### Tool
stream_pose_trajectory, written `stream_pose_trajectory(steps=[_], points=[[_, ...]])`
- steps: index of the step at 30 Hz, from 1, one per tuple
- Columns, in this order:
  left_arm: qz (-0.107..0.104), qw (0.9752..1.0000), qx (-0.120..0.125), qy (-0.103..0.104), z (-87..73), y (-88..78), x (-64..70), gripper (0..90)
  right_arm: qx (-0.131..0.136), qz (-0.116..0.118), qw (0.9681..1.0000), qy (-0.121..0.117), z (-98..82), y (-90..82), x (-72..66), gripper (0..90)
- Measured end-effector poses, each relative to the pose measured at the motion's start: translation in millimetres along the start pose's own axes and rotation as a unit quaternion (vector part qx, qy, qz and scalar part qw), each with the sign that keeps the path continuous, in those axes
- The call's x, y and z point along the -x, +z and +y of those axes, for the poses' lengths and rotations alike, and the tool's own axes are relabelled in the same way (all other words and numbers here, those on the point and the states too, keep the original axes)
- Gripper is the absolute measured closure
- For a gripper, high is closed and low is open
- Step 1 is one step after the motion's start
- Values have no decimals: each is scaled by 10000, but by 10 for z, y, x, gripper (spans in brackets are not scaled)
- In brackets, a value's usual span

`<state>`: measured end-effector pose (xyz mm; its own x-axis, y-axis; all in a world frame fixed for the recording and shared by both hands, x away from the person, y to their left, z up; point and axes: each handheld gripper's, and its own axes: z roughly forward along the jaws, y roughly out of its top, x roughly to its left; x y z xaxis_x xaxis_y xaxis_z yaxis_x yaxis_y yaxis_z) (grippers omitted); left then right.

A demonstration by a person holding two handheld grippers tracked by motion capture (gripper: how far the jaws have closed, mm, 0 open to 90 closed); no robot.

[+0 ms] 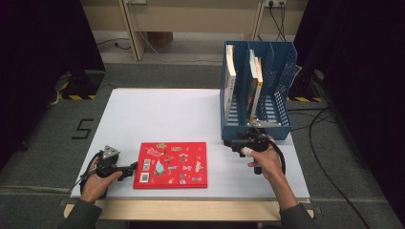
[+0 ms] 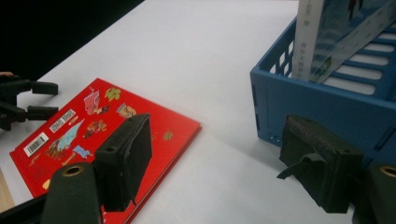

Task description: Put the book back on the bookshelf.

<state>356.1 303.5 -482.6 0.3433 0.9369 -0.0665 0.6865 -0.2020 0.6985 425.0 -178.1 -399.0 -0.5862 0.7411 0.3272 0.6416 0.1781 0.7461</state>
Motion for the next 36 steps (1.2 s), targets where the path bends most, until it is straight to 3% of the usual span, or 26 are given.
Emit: stream_pose_trajectory(steps=[15,36], points=[[-3,10000,3,5,-1,-1,-1,132,-489,102,9987,18,-275,228,-66,263],[9,10000,-15,11,-5,-27,-12,148,-879,362,9954,-79,-488,442,-242,263]])
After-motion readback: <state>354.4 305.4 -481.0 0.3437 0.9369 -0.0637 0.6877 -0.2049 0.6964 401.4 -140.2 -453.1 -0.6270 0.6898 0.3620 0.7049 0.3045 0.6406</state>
